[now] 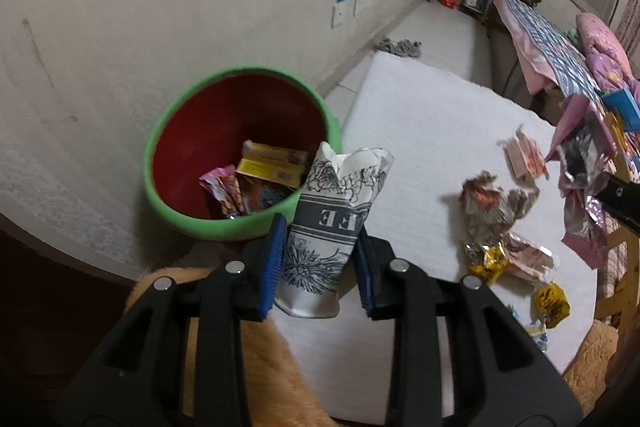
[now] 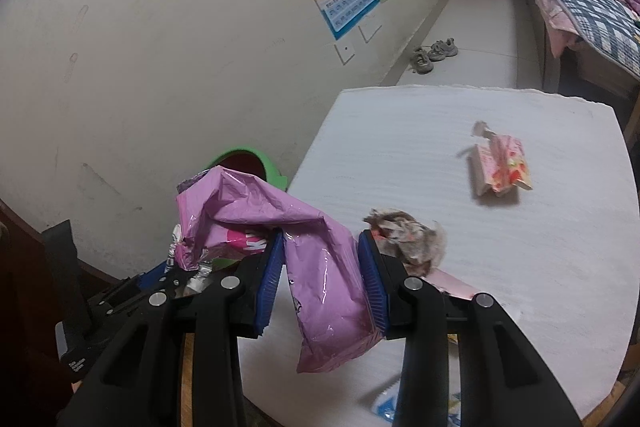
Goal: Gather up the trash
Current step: 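Carry the paper cup and pink bag over the bin with both grippers, then open both grippers to drop the cup and pink bag into the bin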
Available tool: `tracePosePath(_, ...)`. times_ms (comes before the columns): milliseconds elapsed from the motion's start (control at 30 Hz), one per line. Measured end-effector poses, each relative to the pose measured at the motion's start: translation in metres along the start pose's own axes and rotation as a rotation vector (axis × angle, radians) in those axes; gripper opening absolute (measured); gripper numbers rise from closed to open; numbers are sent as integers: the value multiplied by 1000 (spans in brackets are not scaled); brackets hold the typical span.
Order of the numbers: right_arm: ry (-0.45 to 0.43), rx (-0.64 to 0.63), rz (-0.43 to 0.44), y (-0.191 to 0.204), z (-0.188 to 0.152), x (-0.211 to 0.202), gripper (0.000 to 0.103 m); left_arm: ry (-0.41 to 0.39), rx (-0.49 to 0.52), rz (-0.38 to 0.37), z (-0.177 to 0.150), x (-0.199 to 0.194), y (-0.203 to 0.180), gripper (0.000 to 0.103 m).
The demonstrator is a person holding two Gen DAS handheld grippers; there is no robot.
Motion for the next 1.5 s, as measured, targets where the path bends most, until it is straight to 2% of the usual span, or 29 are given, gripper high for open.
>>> tracePosePath(300,18,-35,10,25,12,17,38,-27,-44,27,3,-6,26,31)
tracePosePath(833,64,-72,20,62,35,54,38,14,-128,48,7,18,72,31)
tracePosePath(1233,78,-115,47,92,52,75,38,5,-138,87,16,25,95,31)
tracePosePath(1500,60,-84,63,94,60,74,38,14,-125,93,23,33,101,31)
Point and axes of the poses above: each gripper's, at about its wrist camera, not at the fingertips, and x roughly the way its jaws point, y to its left, z to its top, the point moved 1 cm from there along x, roughly the way its jaws point, and after that the axes turned 13 degrees about y, right-handed, at the moved point
